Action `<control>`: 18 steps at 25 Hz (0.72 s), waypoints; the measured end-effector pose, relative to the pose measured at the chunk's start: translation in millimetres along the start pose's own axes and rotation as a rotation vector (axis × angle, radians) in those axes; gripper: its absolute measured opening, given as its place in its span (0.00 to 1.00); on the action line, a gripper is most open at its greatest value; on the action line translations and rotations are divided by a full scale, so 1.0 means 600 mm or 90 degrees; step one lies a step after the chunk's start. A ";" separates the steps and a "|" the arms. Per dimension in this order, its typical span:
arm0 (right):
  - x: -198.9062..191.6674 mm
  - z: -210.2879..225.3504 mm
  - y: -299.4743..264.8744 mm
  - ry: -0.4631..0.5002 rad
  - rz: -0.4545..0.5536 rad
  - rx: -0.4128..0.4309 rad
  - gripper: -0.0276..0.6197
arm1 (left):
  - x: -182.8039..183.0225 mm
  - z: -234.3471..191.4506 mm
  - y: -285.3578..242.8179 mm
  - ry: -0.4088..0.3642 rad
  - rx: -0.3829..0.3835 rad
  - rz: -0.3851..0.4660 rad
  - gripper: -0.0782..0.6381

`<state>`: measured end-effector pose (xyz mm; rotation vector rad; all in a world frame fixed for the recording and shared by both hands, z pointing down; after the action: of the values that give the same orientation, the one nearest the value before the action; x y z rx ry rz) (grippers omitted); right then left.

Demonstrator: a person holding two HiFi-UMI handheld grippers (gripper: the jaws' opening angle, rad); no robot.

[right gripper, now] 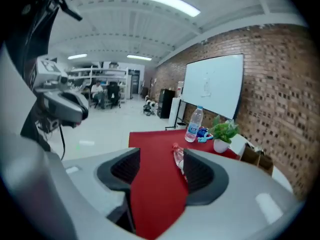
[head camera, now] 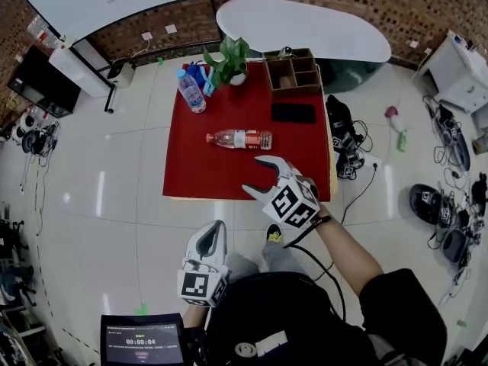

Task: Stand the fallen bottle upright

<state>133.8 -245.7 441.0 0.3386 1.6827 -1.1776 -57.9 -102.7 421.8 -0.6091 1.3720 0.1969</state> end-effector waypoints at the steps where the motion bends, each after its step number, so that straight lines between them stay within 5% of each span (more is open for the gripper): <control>1: 0.005 0.005 -0.023 0.039 -0.029 0.001 0.44 | -0.008 -0.007 -0.003 0.014 0.006 -0.004 0.12; 9: 0.052 0.034 -0.204 0.224 -0.189 0.005 0.45 | -0.042 -0.093 -0.015 0.056 0.024 0.003 0.12; 18: 0.028 0.091 -0.426 0.294 -0.414 0.001 0.45 | -0.059 -0.185 0.002 0.067 0.045 0.004 0.12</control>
<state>-19.3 -419.3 563.9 0.0538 2.2946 -1.6581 -160.9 -151.1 446.9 -0.5618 1.4767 0.1220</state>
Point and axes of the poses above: the fingertips, and each gripper's own axes: y backward along the fingers, z to its right, x out of its top, the point moved 10 cm from there along y, backward along the fingers, and after that the axes turned 11 degrees about -y, right-handed, at the moved point
